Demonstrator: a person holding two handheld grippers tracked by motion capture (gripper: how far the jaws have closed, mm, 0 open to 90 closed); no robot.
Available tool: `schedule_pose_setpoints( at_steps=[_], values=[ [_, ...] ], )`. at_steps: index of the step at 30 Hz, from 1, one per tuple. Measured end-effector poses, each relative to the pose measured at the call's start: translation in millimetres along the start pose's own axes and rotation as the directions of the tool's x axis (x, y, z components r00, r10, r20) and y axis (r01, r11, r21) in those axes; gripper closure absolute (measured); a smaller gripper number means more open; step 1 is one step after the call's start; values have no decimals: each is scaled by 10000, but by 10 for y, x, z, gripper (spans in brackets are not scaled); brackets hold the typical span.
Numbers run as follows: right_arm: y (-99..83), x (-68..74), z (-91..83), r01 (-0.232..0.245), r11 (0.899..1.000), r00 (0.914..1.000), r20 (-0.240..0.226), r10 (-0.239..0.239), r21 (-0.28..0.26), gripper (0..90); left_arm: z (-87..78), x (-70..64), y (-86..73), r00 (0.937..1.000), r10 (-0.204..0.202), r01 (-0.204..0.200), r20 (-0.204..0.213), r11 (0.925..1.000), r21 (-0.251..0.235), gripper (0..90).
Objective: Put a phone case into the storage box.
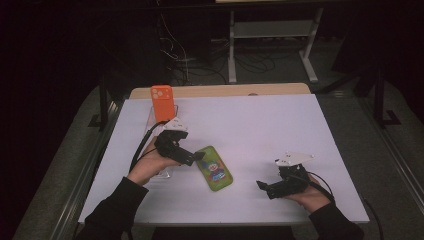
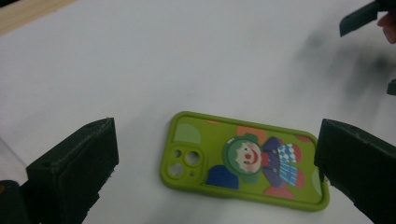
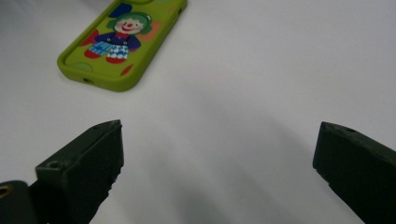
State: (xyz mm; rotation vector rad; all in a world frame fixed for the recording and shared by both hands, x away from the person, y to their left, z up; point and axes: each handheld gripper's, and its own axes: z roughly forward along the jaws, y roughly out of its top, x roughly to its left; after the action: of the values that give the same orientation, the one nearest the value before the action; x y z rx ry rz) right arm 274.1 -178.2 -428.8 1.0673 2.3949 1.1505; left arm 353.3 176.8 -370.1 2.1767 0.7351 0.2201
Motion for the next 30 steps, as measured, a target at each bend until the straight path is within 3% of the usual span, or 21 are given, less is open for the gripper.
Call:
schedule_pose_setpoints(
  at_steps=[7,18,30],
  values=[
    [131,70,43,-139,9999,9999,22,139,33,10,35,-41,-23,9999,53,-53,149,10000,-40,0],
    [360,165,146,-541,9982,9977,-403,550,244,10,37,-43,-21,9998,84,-85,204,9999,62,0],
    [596,383,405,-256,9992,9977,-619,275,313,10,42,-50,-15,9998,-25,25,195,10000,6,0]
  ],
)
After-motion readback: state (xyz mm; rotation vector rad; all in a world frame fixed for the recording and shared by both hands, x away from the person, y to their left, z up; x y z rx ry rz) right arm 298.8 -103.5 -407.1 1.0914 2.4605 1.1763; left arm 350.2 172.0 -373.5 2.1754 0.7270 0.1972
